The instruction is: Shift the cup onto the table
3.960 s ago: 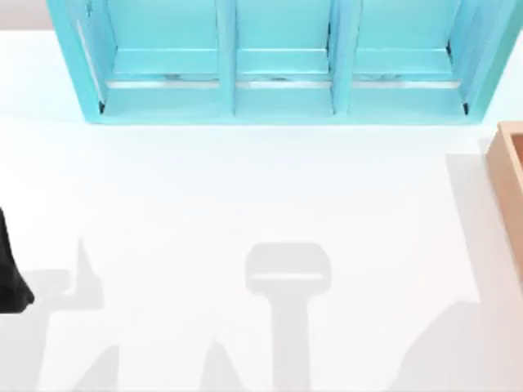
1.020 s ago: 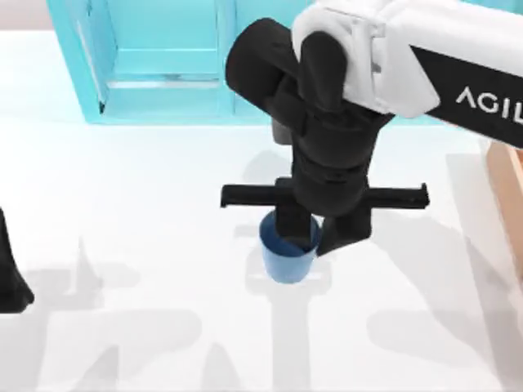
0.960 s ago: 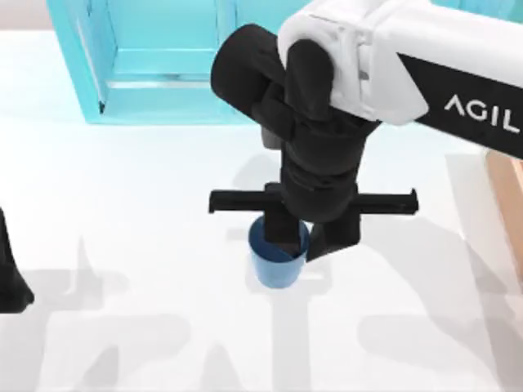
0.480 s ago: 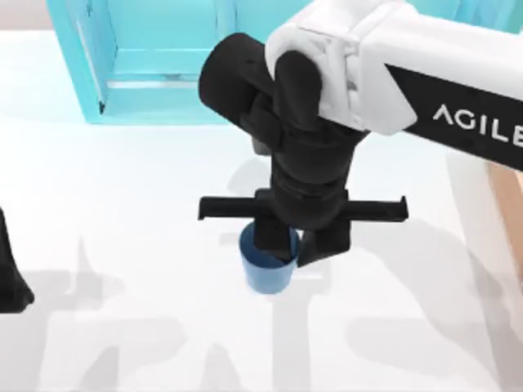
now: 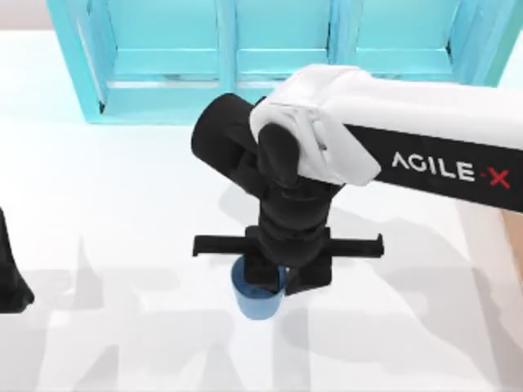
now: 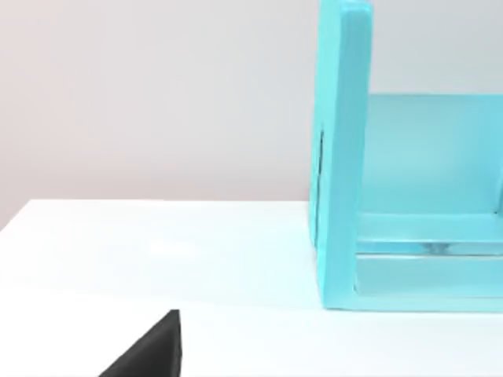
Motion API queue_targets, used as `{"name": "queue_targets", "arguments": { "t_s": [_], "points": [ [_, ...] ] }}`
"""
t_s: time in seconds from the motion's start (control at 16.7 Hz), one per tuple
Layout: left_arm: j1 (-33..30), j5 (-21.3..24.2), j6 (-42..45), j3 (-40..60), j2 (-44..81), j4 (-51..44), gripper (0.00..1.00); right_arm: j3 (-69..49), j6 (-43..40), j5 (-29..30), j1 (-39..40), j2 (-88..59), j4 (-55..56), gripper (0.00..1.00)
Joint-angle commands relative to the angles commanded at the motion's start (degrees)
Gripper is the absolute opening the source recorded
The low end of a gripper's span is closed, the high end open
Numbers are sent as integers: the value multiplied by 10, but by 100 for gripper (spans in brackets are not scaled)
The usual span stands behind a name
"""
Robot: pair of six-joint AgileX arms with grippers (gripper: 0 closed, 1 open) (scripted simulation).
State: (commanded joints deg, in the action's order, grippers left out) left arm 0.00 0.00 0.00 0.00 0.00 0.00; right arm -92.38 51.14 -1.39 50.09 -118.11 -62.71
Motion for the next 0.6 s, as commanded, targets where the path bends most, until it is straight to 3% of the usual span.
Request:
{"name": "queue_targets", "arguments": {
  "t_s": [0.18, 0.6],
  "points": [
    [0, 0, 0, 0, 0, 0, 100, 0, 0, 0, 0, 0, 0, 0],
    [0, 0, 0, 0, 0, 0, 100, 0, 0, 0, 0, 0, 0, 53]
  ]
}}
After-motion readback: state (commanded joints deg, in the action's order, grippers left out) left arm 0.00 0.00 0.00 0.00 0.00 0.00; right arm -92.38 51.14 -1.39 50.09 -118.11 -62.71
